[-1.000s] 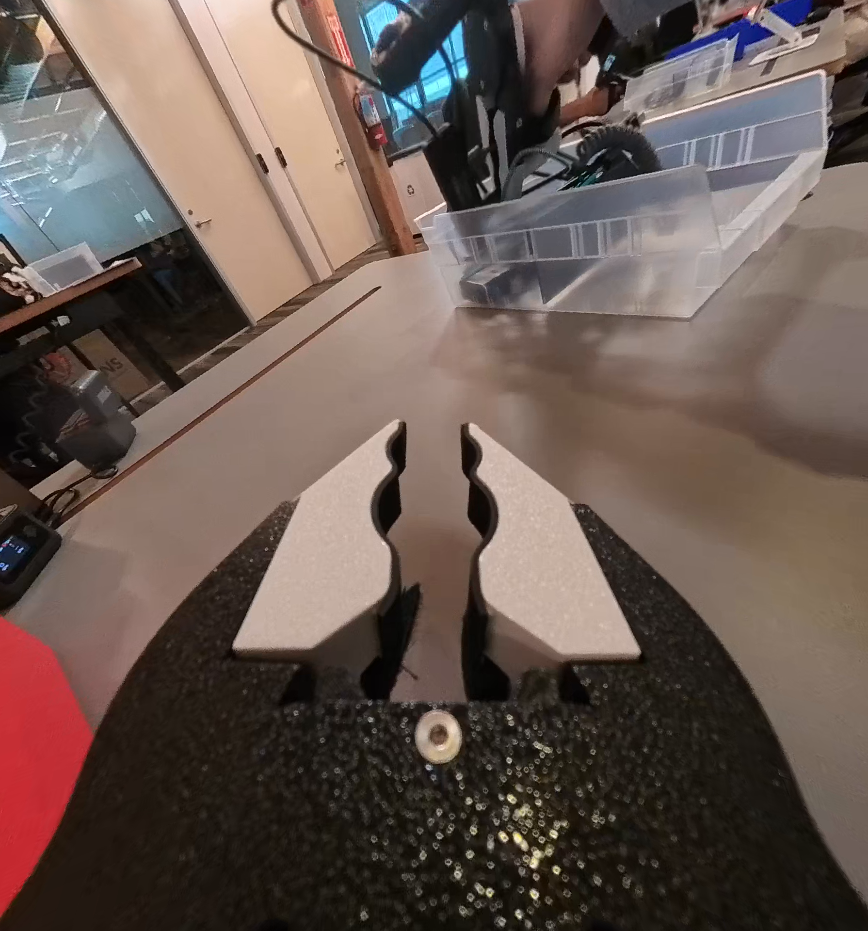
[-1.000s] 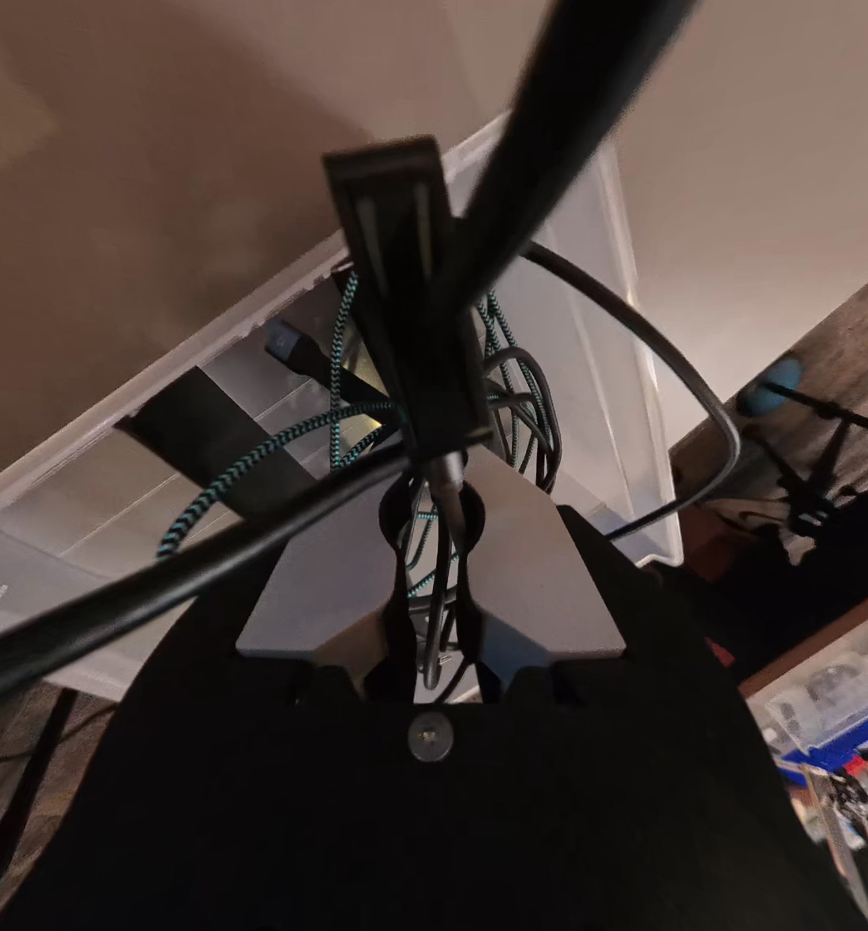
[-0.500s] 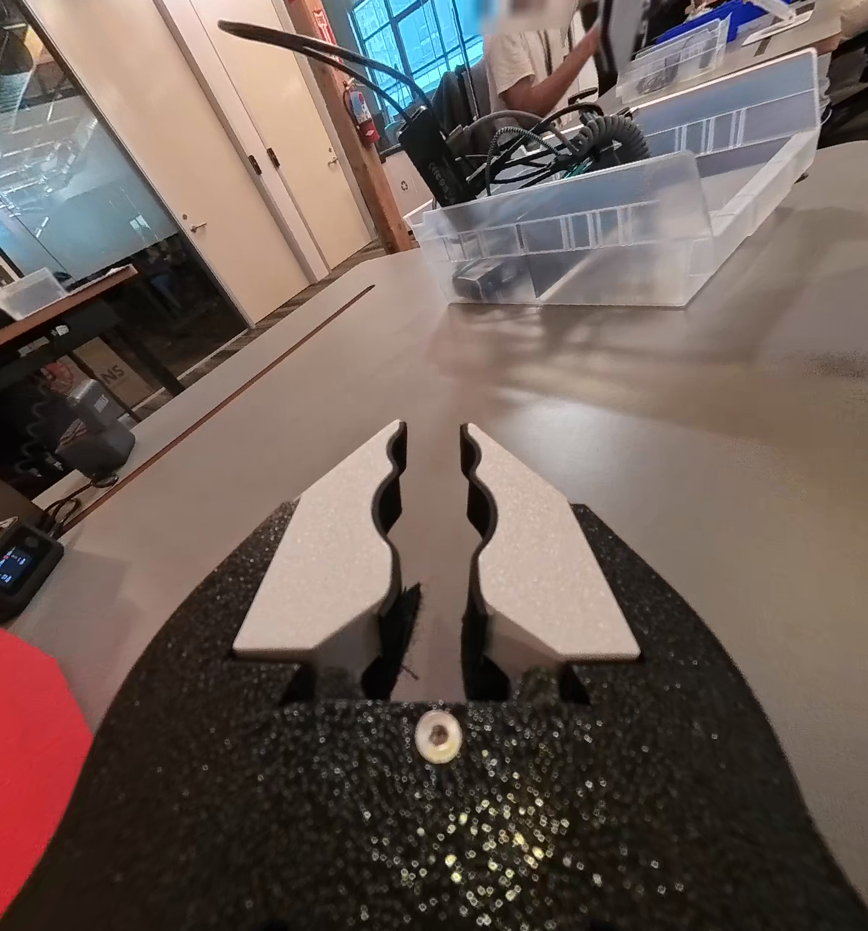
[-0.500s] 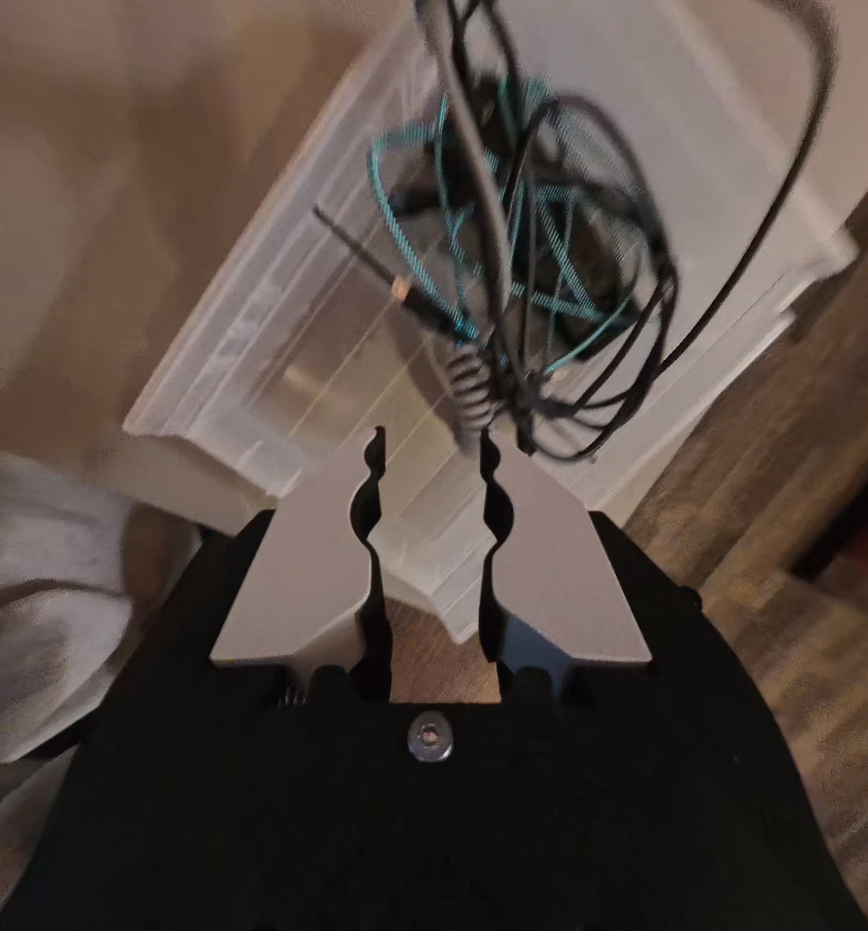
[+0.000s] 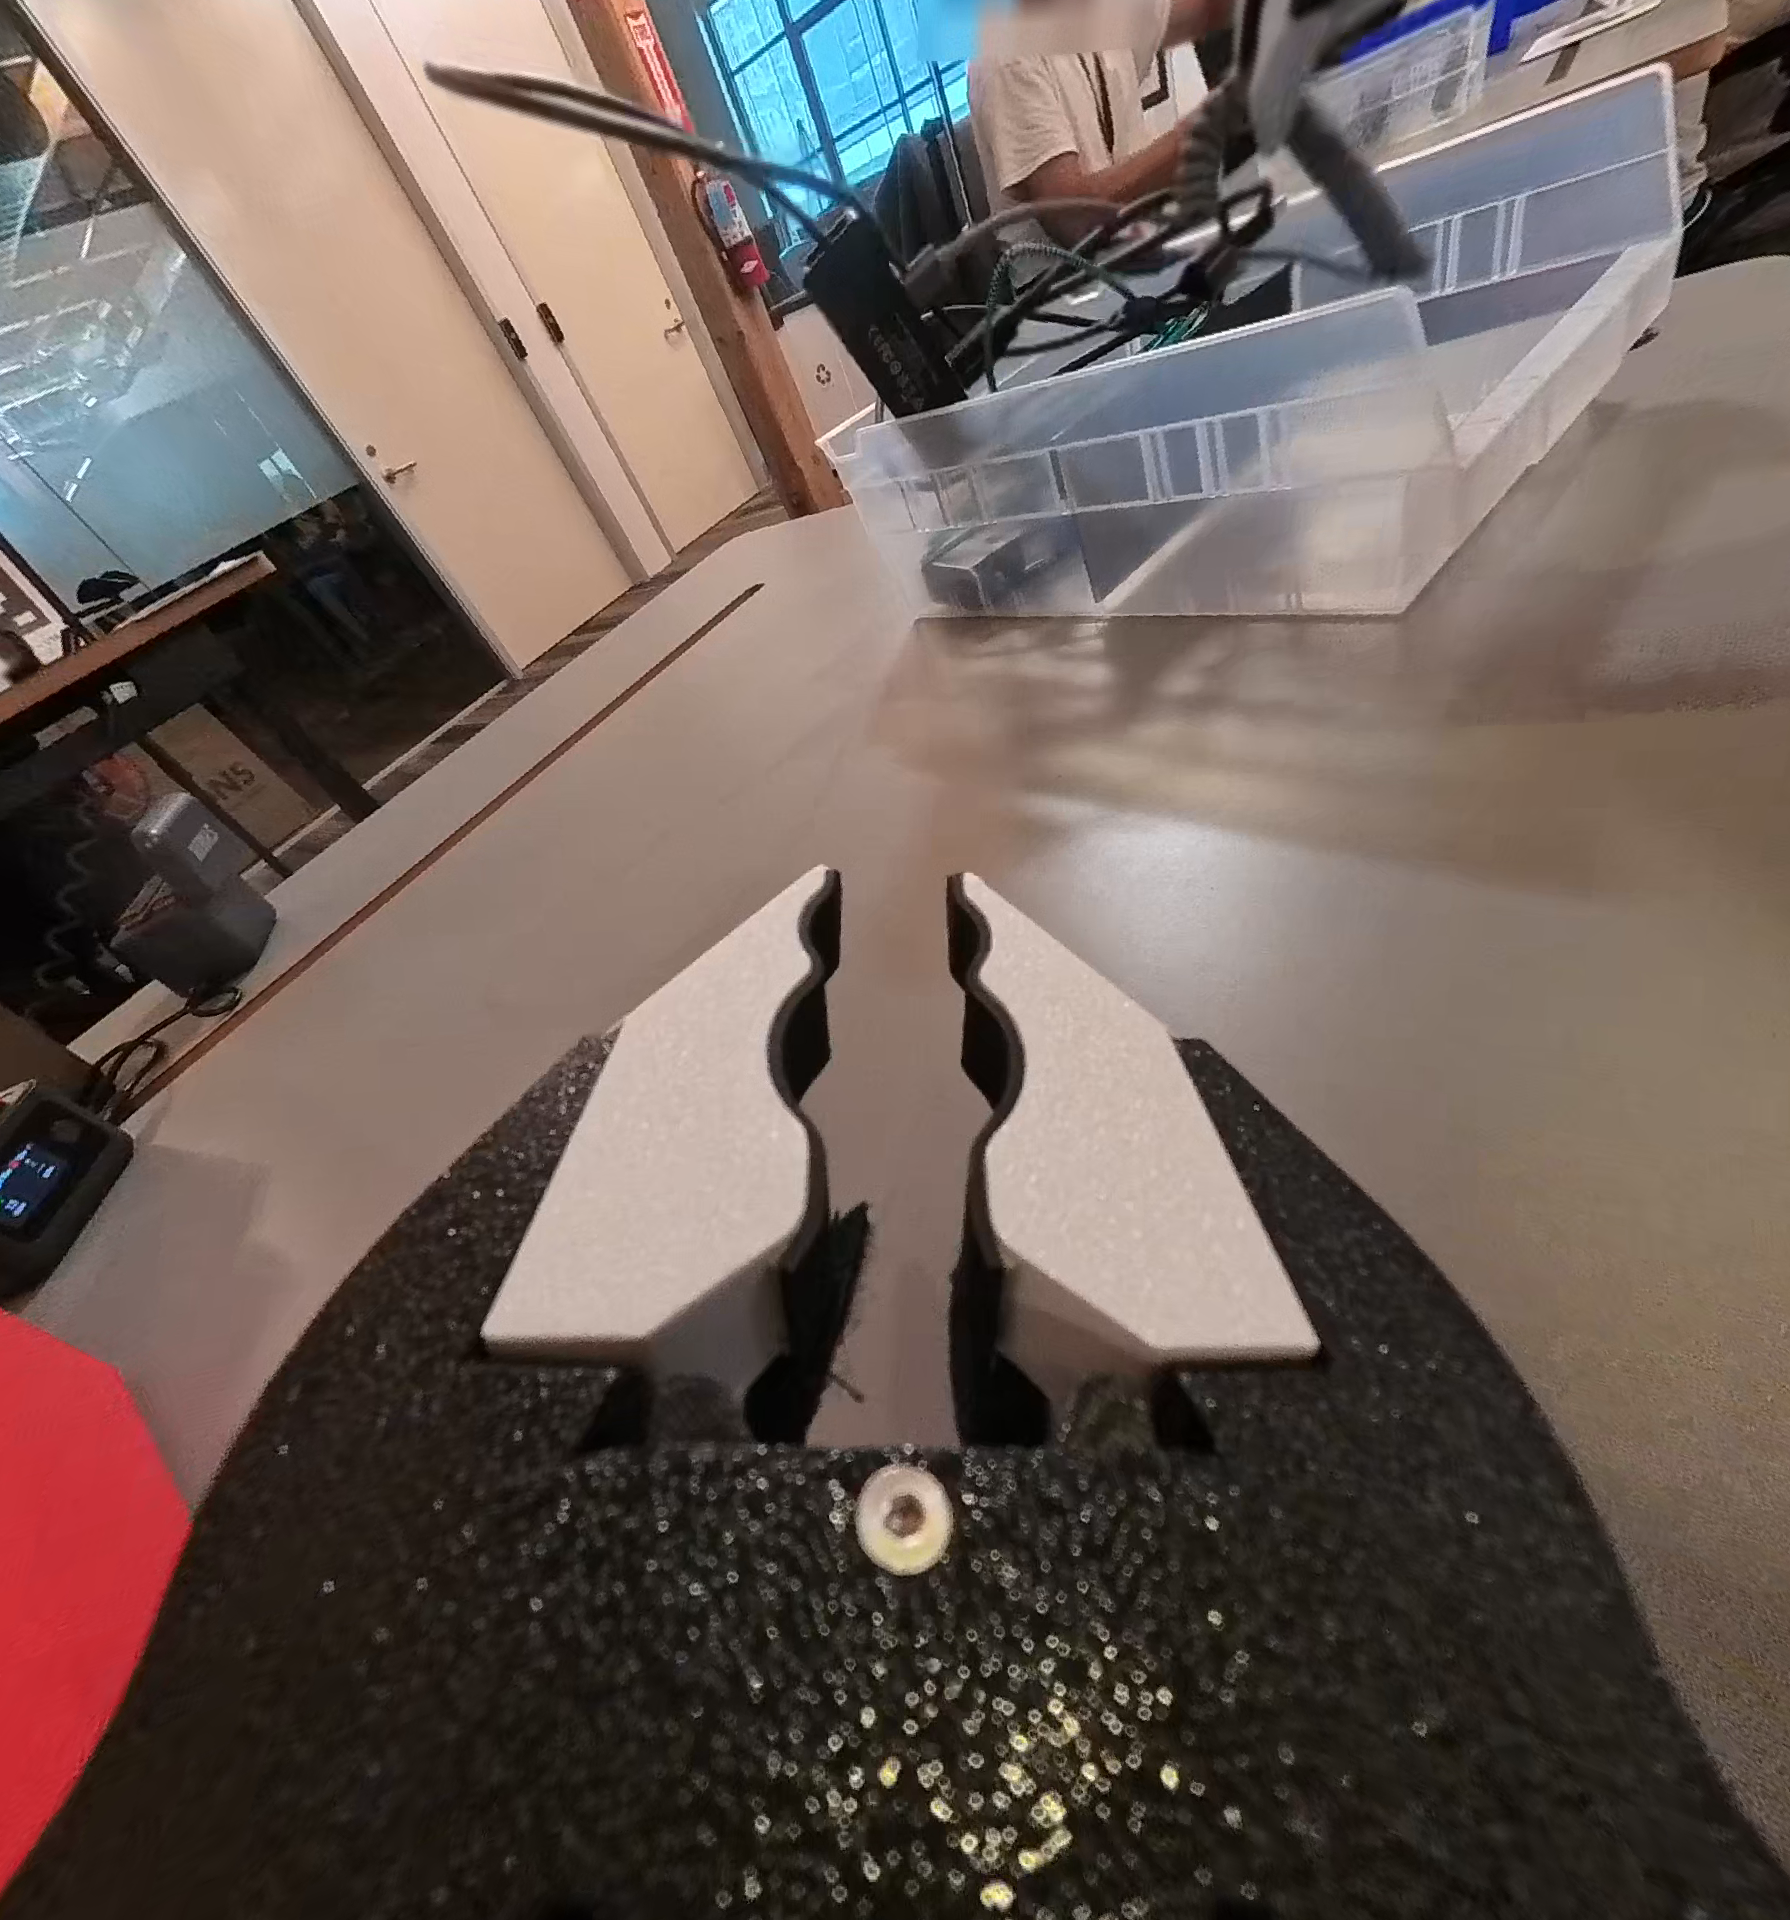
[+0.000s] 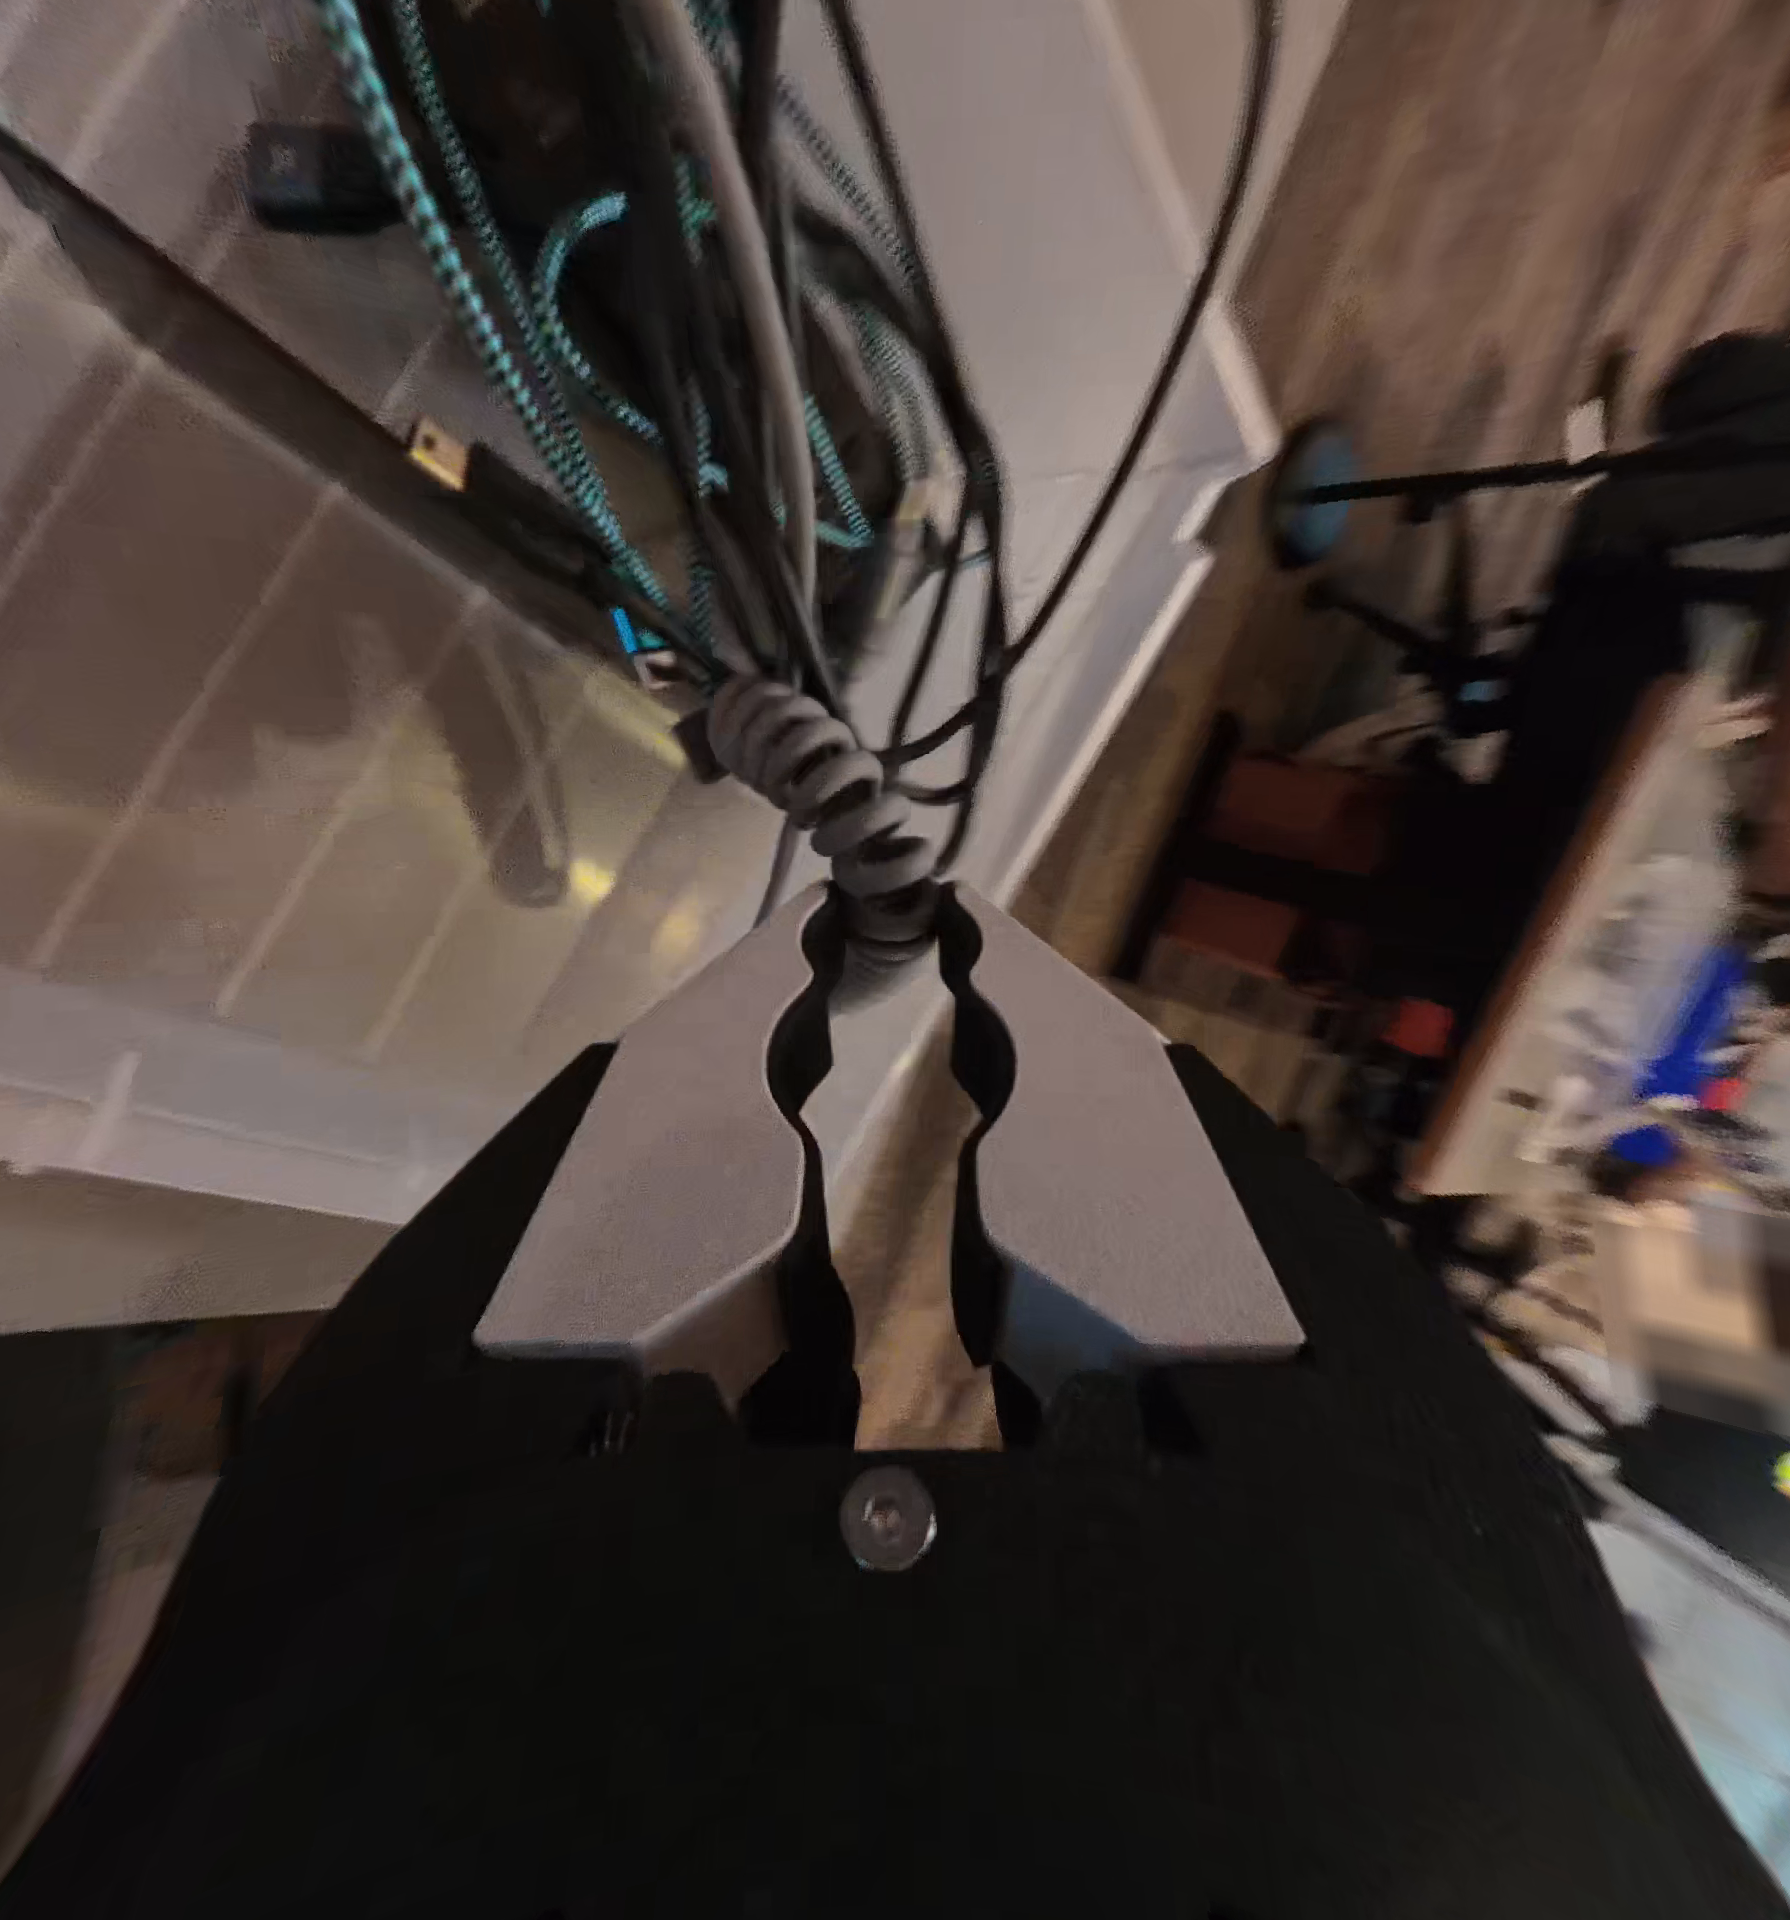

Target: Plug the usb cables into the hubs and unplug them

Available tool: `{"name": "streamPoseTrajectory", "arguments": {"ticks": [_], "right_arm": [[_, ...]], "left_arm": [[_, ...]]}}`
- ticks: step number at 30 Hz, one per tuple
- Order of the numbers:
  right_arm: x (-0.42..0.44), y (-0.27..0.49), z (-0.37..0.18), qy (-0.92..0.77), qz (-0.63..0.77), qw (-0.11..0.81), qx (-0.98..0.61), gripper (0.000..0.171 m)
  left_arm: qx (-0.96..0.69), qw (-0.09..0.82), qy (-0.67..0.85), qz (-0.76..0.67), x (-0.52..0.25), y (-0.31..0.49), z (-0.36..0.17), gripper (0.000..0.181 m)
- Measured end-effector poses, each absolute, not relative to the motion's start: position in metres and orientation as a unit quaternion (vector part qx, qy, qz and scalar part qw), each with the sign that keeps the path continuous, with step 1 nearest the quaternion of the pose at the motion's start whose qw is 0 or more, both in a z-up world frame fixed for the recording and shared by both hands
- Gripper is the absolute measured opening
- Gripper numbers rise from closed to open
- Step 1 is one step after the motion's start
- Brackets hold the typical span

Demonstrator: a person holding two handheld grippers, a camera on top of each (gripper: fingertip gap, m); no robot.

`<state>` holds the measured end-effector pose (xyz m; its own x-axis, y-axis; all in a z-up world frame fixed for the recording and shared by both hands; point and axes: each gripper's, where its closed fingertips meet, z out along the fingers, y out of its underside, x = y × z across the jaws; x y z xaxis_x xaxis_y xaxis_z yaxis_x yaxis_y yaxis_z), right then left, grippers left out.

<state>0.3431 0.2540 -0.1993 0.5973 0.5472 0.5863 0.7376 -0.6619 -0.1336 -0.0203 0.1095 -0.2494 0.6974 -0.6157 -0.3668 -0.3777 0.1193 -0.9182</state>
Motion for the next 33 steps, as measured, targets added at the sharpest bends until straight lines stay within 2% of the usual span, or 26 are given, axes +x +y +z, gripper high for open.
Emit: {"name": "streamPoseTrajectory", "arguments": {"ticks": [1, 6, 10, 16, 23, 26, 30, 33], "right_arm": [[0.340, 0.260, -0.188, -0.387, -0.280, 0.199, -0.856, 0.016], [0.311, 0.304, -0.147, -0.508, -0.385, 0.307, -0.707, 0.015], [0.294, 0.315, -0.188, -0.532, -0.281, 0.314, -0.735, 0.016], [0.302, 0.325, -0.224, -0.414, -0.129, 0.297, -0.850, 0.016], [0.309, 0.331, -0.259, -0.315, -0.043, 0.257, -0.913, 0.016], [0.305, 0.333, -0.250, -0.290, -0.021, 0.271, -0.917, 0.018], [0.309, 0.333, -0.182, -0.219, 0.008, 0.417, -0.882, 0.052], [0.330, 0.310, -0.137, -0.180, -0.014, 0.527, -0.831, 0.067]], "left_arm": [[-0.657, 0.645, 0.380, -0.091, -0.020, 0.109, -0.250, 0.018], [-0.654, 0.644, 0.388, -0.083, -0.018, 0.109, -0.251, 0.017], [-0.652, 0.644, 0.392, -0.081, -0.017, 0.108, -0.251, 0.017], [-0.652, 0.642, 0.396, -0.079, -0.016, 0.108, -0.252, 0.017], [-0.649, 0.639, 0.407, -0.070, -0.014, 0.107, -0.255, 0.016], [-0.649, 0.638, 0.410, -0.065, -0.014, 0.107, -0.256, 0.017], [-0.649, 0.641, 0.406, -0.058, -0.017, 0.108, -0.255, 0.019], [-0.651, 0.641, 0.402, -0.060, -0.017, 0.109, -0.255, 0.020]]}}
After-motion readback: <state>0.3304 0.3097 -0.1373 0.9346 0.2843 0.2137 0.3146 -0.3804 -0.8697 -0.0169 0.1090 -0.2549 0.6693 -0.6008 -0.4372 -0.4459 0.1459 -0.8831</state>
